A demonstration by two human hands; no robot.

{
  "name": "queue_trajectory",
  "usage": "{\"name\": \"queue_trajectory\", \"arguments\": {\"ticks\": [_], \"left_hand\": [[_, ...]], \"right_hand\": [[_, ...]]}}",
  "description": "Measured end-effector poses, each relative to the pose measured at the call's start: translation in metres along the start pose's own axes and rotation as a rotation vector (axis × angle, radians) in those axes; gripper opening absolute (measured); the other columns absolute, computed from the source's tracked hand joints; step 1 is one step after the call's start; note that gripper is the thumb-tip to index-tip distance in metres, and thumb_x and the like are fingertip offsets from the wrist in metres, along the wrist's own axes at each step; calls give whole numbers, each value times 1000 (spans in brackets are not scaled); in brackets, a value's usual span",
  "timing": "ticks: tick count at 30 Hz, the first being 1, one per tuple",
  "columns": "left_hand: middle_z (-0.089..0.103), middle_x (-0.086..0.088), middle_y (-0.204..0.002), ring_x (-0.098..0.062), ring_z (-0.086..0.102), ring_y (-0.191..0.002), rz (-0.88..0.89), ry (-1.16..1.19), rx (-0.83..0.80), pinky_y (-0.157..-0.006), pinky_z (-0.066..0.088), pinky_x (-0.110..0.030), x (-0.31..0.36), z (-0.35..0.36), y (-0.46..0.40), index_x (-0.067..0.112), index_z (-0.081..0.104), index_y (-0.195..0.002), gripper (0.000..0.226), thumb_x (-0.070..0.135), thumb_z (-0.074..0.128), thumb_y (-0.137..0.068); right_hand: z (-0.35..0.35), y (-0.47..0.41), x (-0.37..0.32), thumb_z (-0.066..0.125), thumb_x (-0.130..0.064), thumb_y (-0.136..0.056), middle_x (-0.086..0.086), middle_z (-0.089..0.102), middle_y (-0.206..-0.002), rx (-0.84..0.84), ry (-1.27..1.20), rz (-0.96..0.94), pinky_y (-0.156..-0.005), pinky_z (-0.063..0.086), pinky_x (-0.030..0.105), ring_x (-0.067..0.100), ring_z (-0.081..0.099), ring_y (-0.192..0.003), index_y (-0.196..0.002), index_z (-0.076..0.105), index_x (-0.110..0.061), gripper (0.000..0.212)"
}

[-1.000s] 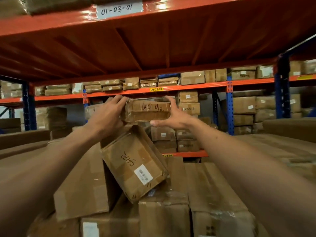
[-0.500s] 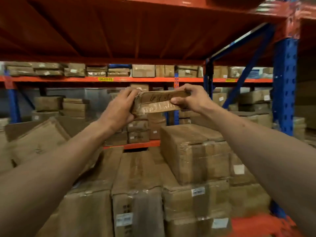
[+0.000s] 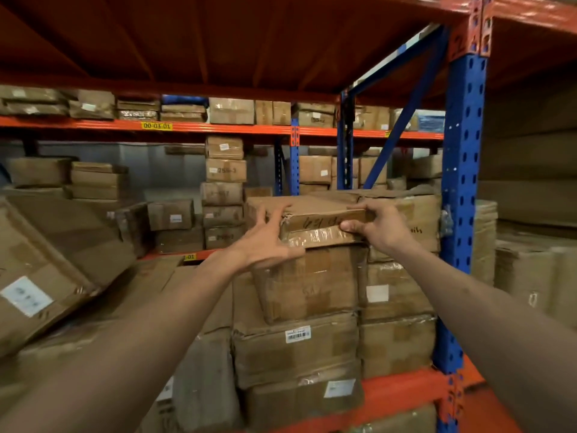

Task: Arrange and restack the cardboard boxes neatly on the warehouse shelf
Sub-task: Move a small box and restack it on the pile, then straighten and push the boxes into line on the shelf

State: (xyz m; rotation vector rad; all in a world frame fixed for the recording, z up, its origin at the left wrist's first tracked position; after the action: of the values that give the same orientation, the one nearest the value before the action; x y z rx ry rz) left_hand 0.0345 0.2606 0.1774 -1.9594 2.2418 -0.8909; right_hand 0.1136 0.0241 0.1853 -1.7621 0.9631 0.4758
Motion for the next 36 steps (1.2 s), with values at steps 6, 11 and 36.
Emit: {"name": "queue_trajectory", "arguments": {"ticks": [6,11,36], "left_hand": [[49,-10,-146,-33,47,-132,-129,255,167,-105,44,-56,-10,8,-1,44,25,-144,76,56,69,-83],[49,-14,-144,-33,49,-130,-221,245,156,-105,42,-50,-5,9,-10,35,27,-148,72,39,69,-90],[38,-24,-144,-43,42,-130,-847,-92,777,-105,41,-58,-279,-208,245,14,18,-149,121,62,83,-60]], "right_hand": [[16,-6,-2,78,-50,-79,-10,65,-115,29,219,-11,-95,49,49,18,57,-112,-115,63,-44,40],[26,-17,5,75,-55,-78,-9,64,-117,15,272,26,-94,46,58,24,58,-113,-111,56,-50,38],[302,64,-270,72,-47,-83,15,23,-154,-314,746,-732,-112,34,49,36,30,-140,-151,29,-31,82]]}}
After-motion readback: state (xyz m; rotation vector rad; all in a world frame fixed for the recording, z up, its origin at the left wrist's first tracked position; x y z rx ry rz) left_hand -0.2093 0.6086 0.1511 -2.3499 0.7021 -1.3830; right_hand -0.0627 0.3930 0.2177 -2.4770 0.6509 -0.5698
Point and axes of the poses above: each hand's wrist, its own y-axis away from the middle knuckle, its own z-axis out of the palm, x = y × z, the point moved 4 cm from there along -y, towards the middle knuckle
